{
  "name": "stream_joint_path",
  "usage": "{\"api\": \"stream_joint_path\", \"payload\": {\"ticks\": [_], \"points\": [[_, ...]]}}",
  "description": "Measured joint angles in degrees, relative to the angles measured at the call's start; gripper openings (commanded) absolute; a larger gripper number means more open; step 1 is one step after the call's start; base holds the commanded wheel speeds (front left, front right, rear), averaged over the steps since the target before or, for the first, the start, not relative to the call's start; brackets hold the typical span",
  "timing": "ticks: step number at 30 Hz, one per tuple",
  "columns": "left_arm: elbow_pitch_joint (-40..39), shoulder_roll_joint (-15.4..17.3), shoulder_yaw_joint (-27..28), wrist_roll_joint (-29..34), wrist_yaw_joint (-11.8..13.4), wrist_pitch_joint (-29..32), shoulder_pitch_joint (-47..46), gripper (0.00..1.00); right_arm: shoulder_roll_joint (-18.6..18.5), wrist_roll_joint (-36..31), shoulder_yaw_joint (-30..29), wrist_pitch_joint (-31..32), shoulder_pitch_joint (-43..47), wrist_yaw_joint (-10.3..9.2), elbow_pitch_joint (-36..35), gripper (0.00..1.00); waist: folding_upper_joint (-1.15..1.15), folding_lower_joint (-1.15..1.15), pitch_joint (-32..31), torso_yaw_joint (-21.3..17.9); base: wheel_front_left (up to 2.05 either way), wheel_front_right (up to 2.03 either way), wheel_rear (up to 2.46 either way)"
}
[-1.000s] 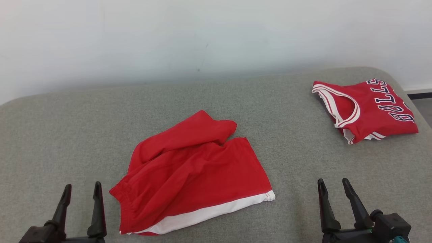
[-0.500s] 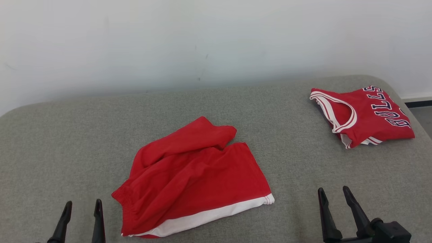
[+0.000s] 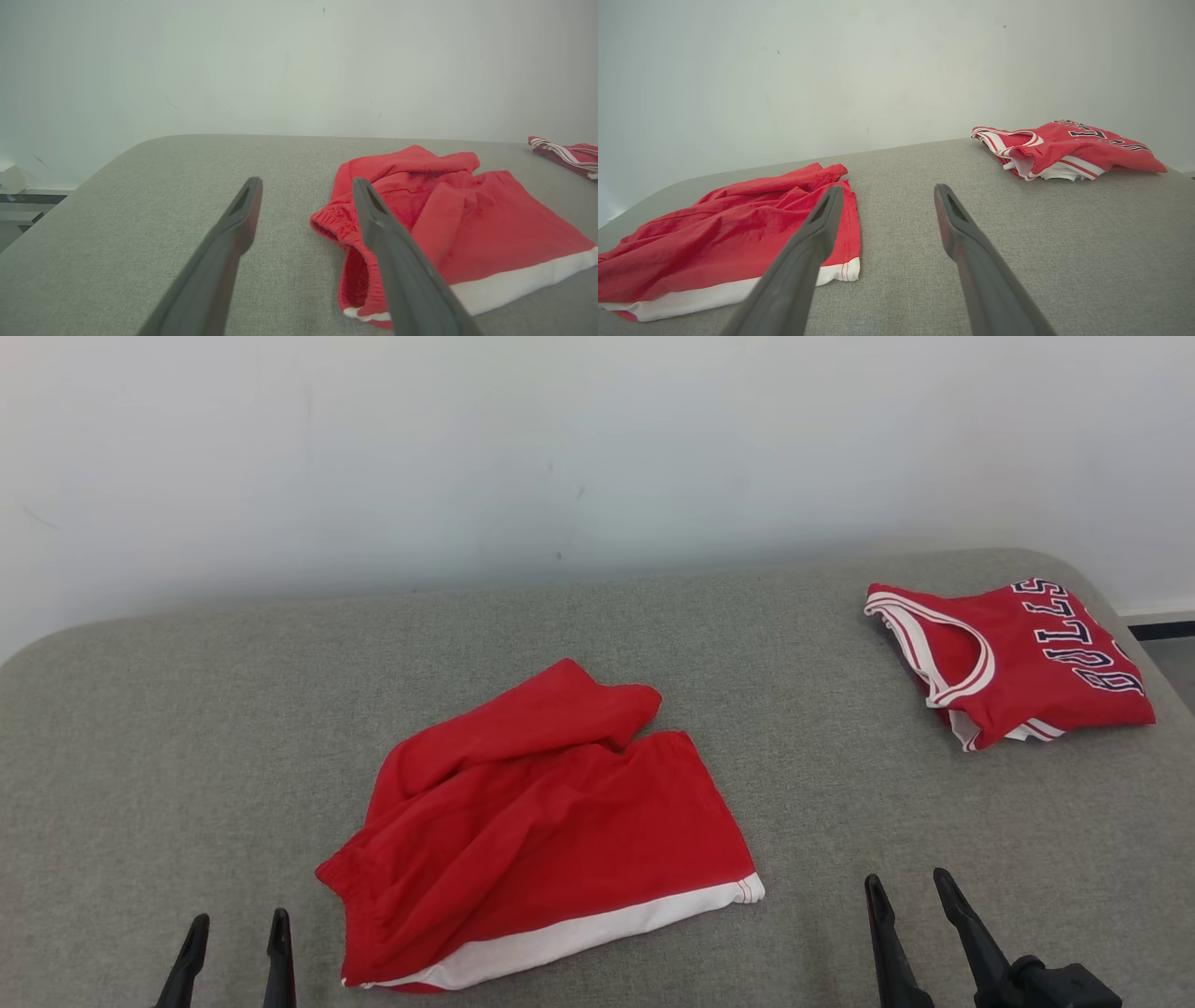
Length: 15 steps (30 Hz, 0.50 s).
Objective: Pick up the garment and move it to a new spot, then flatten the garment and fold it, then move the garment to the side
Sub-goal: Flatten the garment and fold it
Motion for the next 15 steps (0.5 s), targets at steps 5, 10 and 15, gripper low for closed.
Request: {"api": "stream_joint_path", "payload": {"ticks": [5,10,15], "points": [[1.36,0.74,-1.01,0.57,-1.07,0.01,0.44,1.00,-1.02,0.09,0.60,0.00,-0.69,0.00,1.11,1.00,0.00,0.00,0.30,-0.02,0.00,0.00,0.00],[4.17,2.07,-3.96,0.74,-1.92,0.00,0.91,1.00,-3.03,0.18,2.91,-0.01,-4.13,0.00,5.04,1.00,0.00,0.00,1.23,0.05,0.00,0.00,0.00],[9.57,3.74,-8.44,0.49,-2.29,0.00,-0.65,1.00,-3.65,0.79,6.04,0.00,-9.45,0.00,11.34,1.00,0.00,0.00,2.93,0.32,0.00,0.00,0.00]]}}
